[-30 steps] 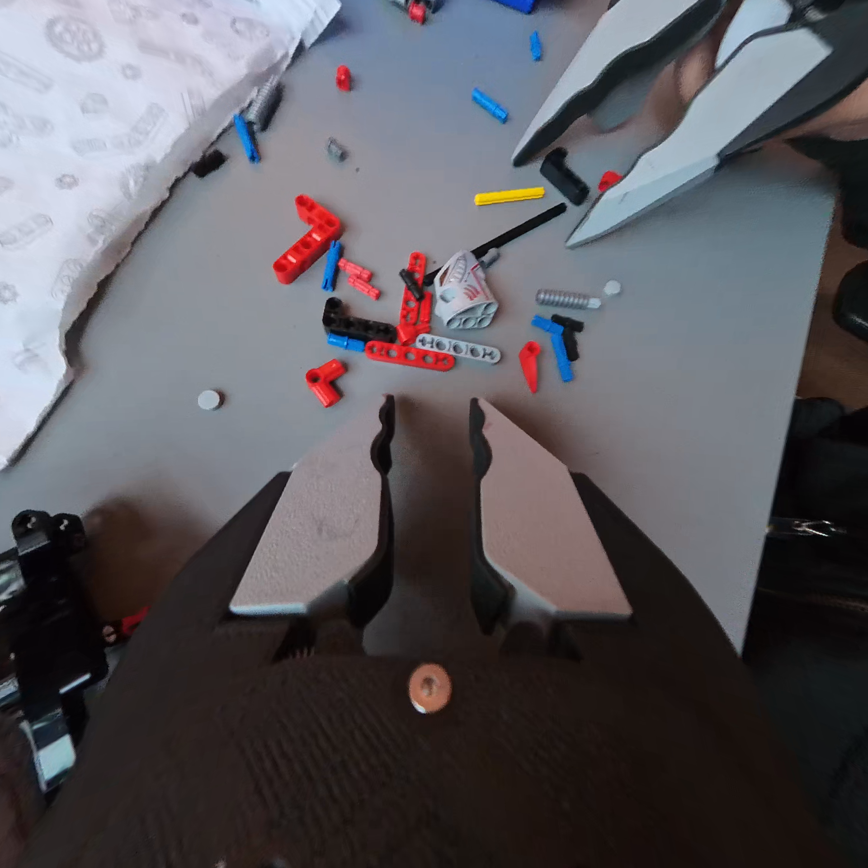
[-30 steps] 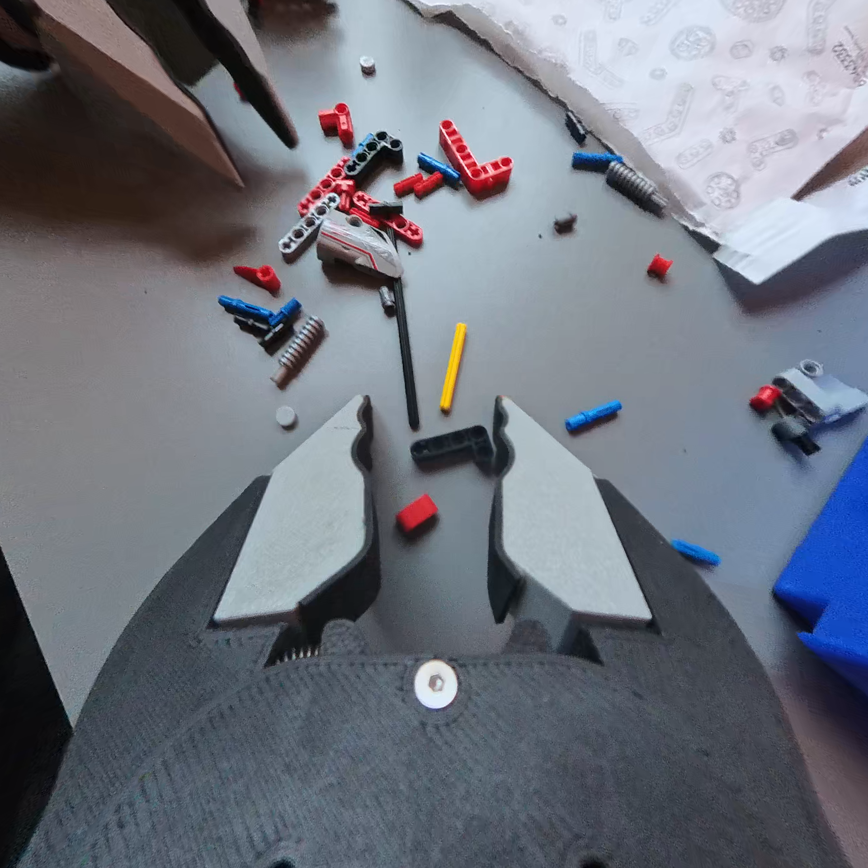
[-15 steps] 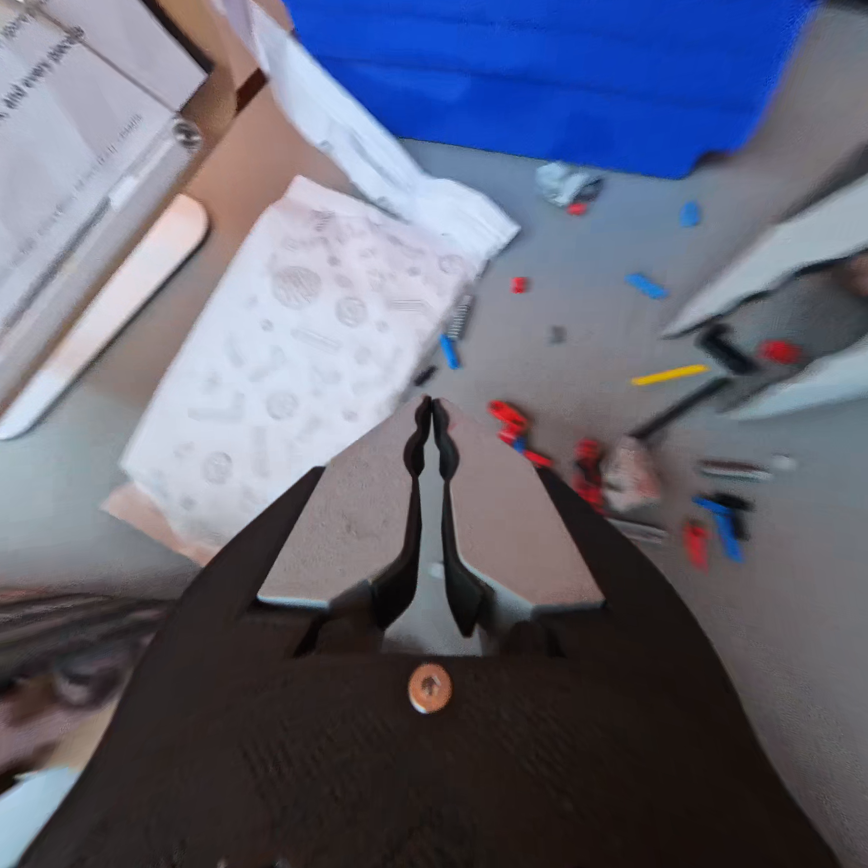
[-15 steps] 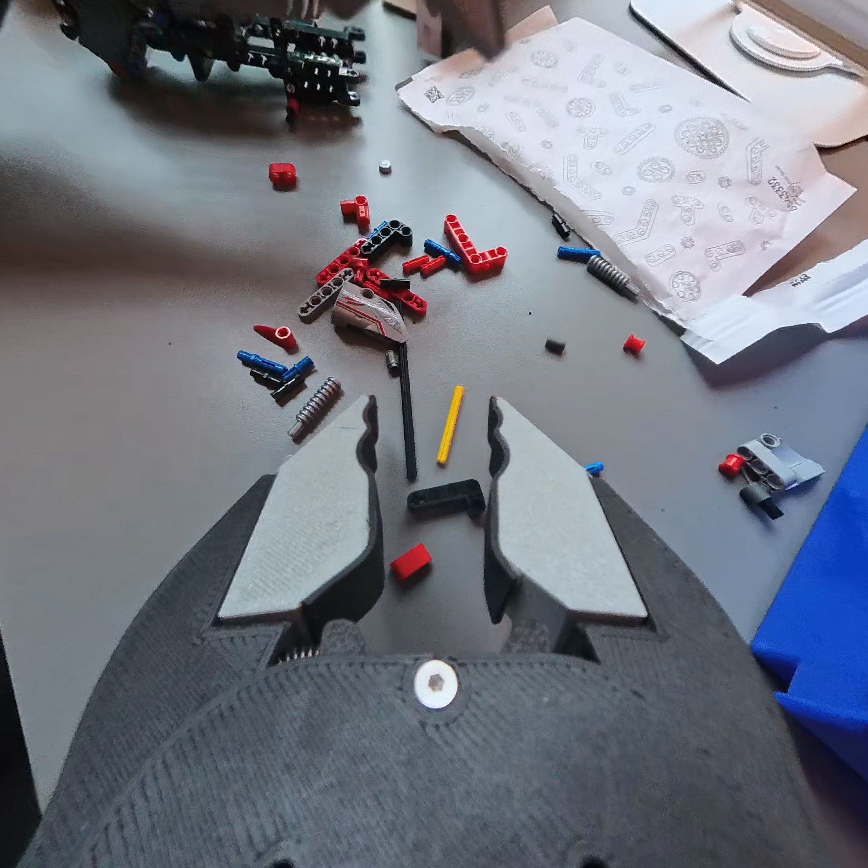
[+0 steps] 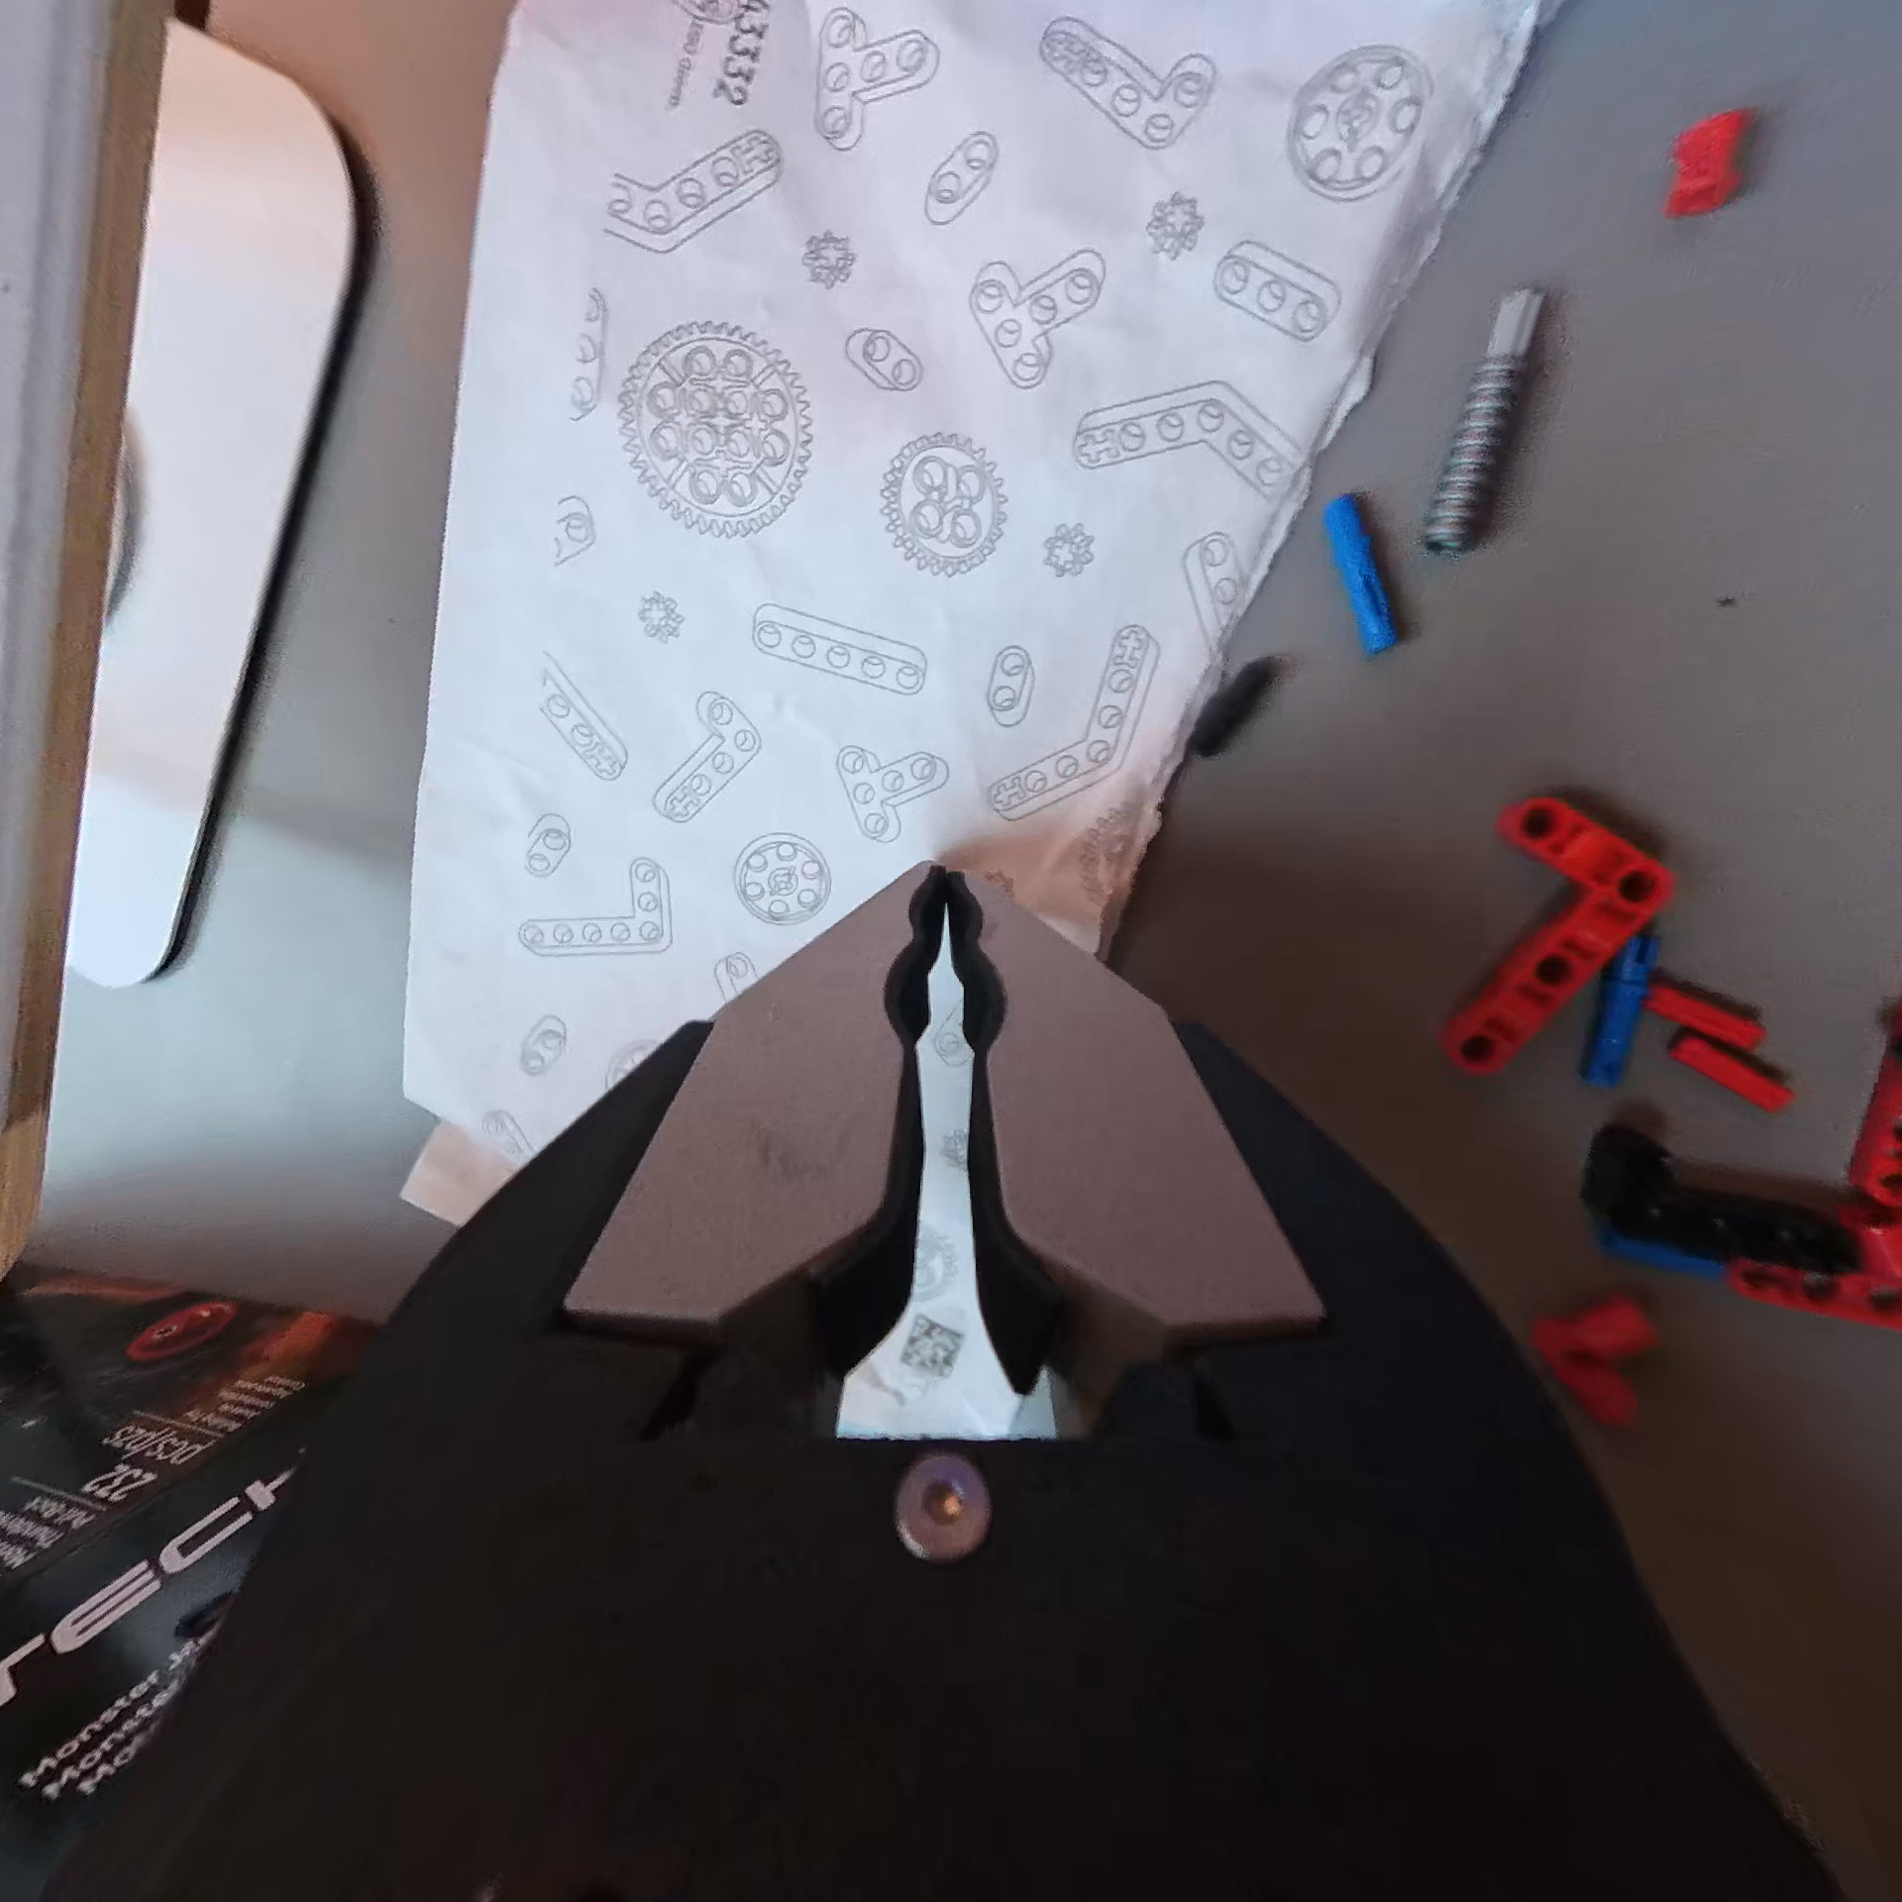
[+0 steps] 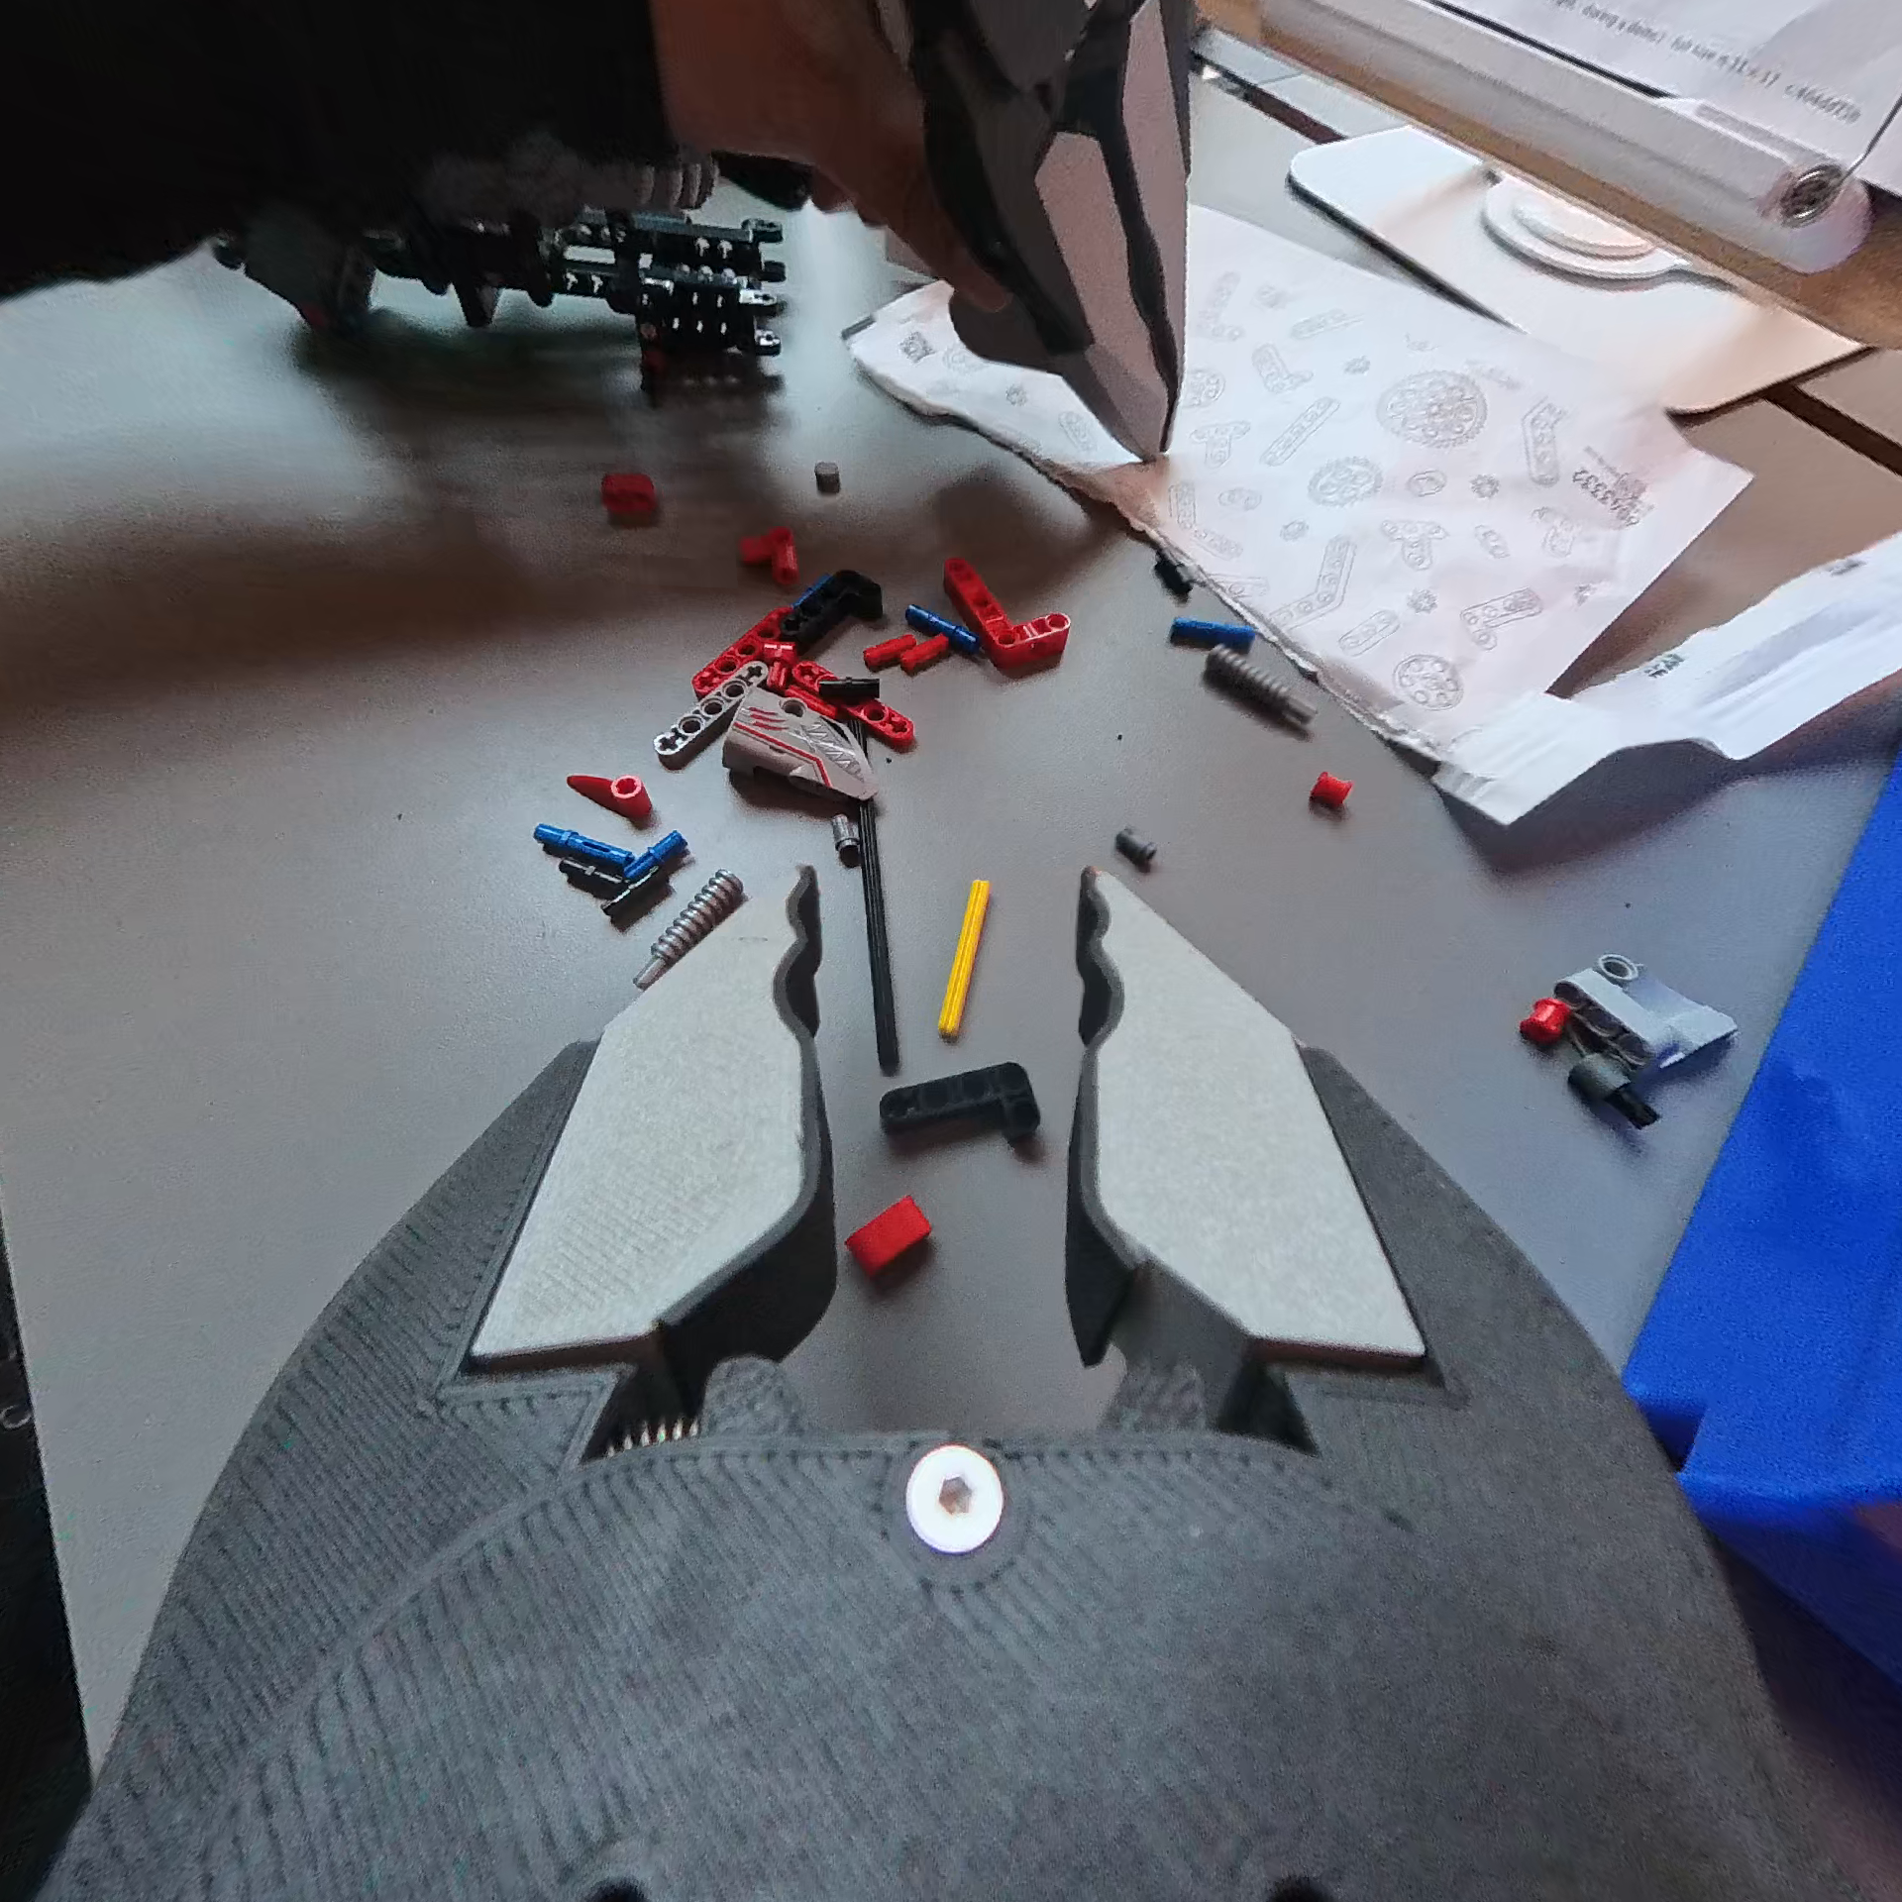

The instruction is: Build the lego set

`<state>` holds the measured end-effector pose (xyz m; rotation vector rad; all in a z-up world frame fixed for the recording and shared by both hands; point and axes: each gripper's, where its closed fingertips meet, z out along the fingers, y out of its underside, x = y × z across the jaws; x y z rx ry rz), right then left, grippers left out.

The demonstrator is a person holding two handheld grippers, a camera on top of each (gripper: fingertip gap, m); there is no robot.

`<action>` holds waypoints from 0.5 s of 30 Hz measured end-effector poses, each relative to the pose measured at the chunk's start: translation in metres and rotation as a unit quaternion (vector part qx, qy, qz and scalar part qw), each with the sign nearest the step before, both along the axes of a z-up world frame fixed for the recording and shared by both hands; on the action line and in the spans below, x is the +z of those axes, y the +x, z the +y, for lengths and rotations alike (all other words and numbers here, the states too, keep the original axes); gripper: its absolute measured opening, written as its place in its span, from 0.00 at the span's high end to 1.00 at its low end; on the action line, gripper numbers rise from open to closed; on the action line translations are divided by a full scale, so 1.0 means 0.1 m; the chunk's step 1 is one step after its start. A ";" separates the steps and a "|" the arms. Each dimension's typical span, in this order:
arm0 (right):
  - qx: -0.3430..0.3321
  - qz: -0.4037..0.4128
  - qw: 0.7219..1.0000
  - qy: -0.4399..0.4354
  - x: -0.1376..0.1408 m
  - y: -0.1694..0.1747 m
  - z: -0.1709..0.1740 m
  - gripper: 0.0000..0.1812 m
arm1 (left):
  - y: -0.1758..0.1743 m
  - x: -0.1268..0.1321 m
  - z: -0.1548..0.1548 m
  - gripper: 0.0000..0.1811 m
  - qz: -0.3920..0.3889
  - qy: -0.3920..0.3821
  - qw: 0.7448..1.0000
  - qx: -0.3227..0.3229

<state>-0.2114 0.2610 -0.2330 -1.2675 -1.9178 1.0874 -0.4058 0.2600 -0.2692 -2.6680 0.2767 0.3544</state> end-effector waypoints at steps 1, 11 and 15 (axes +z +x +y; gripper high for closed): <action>-0.002 0.001 1.000 -0.001 0.00 0.00 0.01 0.74 | 0.06 0.00 -0.01 1.00 -0.006 -0.007 1.000 -0.010; -0.018 0.019 1.000 0.005 0.05 -0.02 0.06 0.72 | 0.12 0.07 -0.02 1.00 -0.021 0.028 0.999 0.003; -0.029 0.030 0.999 0.003 0.09 -0.02 0.10 0.72 | 0.21 0.23 -0.01 1.00 -0.023 0.052 0.998 -0.009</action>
